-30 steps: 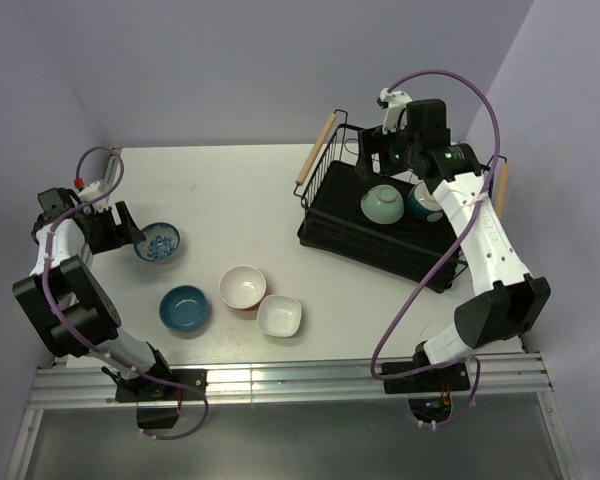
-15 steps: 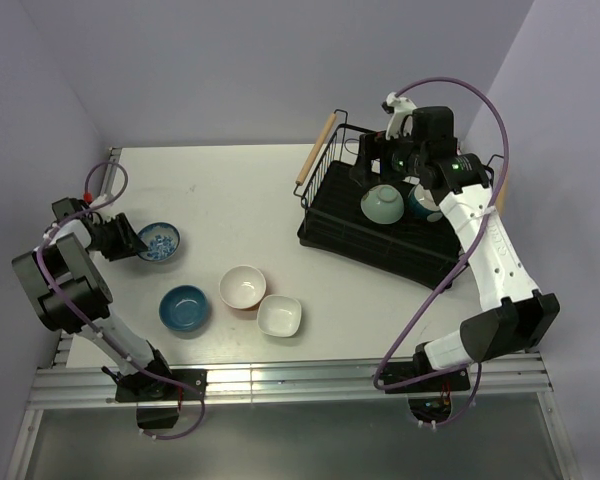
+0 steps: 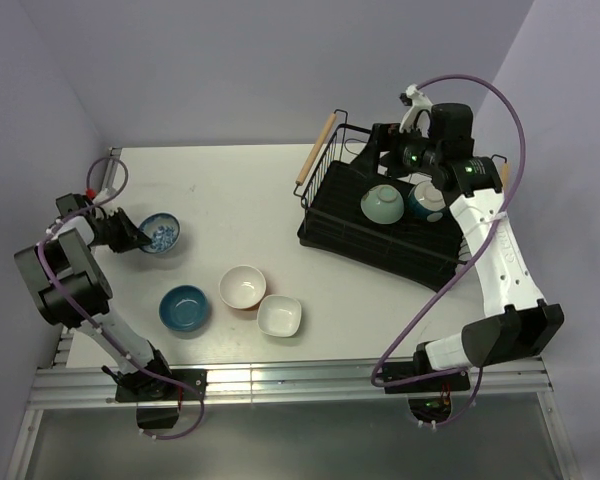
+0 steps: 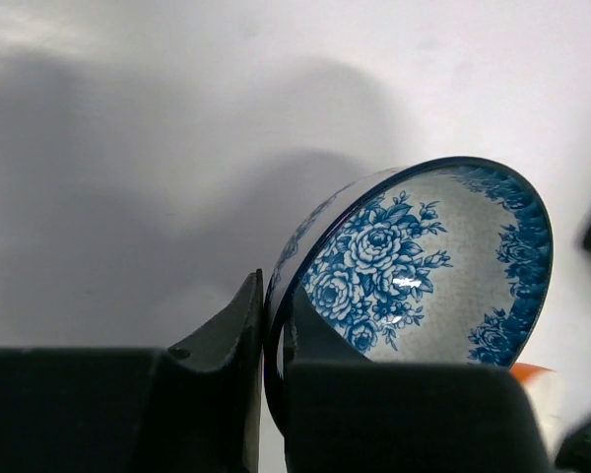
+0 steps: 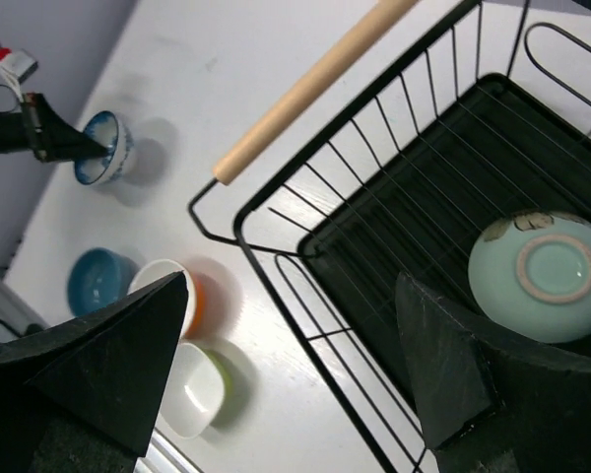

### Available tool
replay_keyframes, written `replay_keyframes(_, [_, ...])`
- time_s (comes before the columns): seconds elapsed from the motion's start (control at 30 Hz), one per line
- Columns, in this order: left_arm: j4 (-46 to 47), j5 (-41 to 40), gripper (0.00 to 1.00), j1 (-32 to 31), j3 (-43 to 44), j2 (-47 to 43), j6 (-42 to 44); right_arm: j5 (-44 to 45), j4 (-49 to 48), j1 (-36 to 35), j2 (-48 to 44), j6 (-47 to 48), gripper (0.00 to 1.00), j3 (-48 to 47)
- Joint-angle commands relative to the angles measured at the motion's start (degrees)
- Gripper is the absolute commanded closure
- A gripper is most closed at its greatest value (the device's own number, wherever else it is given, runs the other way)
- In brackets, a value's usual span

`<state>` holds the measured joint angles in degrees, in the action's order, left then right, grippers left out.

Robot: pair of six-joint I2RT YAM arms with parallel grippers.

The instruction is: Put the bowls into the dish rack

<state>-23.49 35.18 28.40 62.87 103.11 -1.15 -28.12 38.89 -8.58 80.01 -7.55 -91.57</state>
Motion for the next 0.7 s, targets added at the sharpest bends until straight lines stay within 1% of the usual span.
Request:
replay_keyframes(0.0, [2.0, 14.5, 1.00, 0.0, 4.7, -9.3, -5.5, -8.0, -6.0, 1.6, -3.5, -4.7, 0.07, 0.8])
replay_keyframes(0.03, [2.6, 16.5, 1.00, -0.1, 6.3, -10.7, -8.9, -8.9, -6.8, 1.8, -4.1, -5.4, 0.07, 1.0])
replay_keyframes(0.07, [5.2, 20.3, 1.00, -0.6, 7.0, -12.1, -11.0, -10.4, -7.4, 1.8, -4.5, -6.7, 0.07, 1.4])
replay_keyframes(0.1, [7.4, 21.9, 1.00, -1.0, 8.0, -15.1, -13.3, -11.2, -9.0, 1.9, -5.4, -7.4, 0.07, 1.8])
replay_keyframes(0.13, [9.8, 23.3, 1.00, -1.3, 8.2, -16.7, -19.2, -11.7, -9.7, 1.8, -5.7, -8.0, 0.07, 2.1])
replay_keyframes(0.17, [15.8, 24.3, 1.00, -2.6, 8.6, -18.3, -22.0, -12.3, -11.0, 1.9, -6.2, -9.5, 0.07, 2.1])
replay_keyframes(0.2, [18.2, 24.2, 1.00, -3.5, 9.5, -21.1, -26.5, -12.6, -11.8, 1.9, -7.0, -10.4, 0.08, 2.4])
replay_keyframes(0.23, [20.9, 24.0, 1.00, -4.7, 10.2, -22.3, -28.4, -12.9, -12.7, 1.9, -7.5, -11.1, 0.08, 2.6])
replay_keyframes(0.27, [24.6, 23.5, 1.00, -7.6, 10.9, -23.3, -29.8, -13.4, -13.6, 1.9, -8.0, -12.6, 0.08, 2.8])
replay_keyframes(0.33, [27.9, 21.8, 1.00, -11.2, 13.5, -25.1, -33.3, -14.1, -15.9, 2.0, -9.4, -14.0, 0.08, 3.2])
replay_keyframes(0.37, [29.9, 21.1, 1.00, -14.8, 14.1, -25.3, -34.8, -14.5, -16.9, 2.0, -10.0, -15.4, 0.08, 3.5])
replay_keyframes(0.4, [34.3, 19.8, 1.00, -16.8, 15.0, -25.5, -38.2, -15.4, -18.7, 2.1, -10.3, -16.3, 0.08, 3.9])
replay_keyframes(0.43, [36.7, 19.3, 1.00, -20.6, 15.3, -25.2, -40.1, -16.0, -19.6, 2.1, -11.0, -18.0, 0.08, 4.2])
replay_keyframes(0.5, [43.9, 18.4, 1.00, -24.5, 16.0, -23.9, -45.0, -17.7, -22.1, 2.1, -11.5, -19.7, 0.08, 4.8])
replay_keyframes(0.53, [46.7, 17.8, 1.00, -27.8, 16.2, -23.4, -46.4, -18.3, -22.6, 2.1, -11.9, -20.4, 0.08, 4.9])
replay_keyframes(0.6, [51.4, 17.2, 1.00, -32.6, 17.7, -20.9, -48.9, -19.3, -24.2, 2.1, -12.9, -22.2, 0.07, 5.6])
replay_keyframes(0.63, [52.7, 17.2, 1.00, -36.3, 18.3, -20.0, -49.7, -19.7, -24.8, 2.2, -13.3, -22.8, 0.07, 5.9])
replay_keyframes(0.67, [54.0, 17.3, 1.00, -38.1, 18.9, -17.9, -50.7, -19.9, -25.9, 2.1, -14.1, -23.9, 0.07, 6.4])
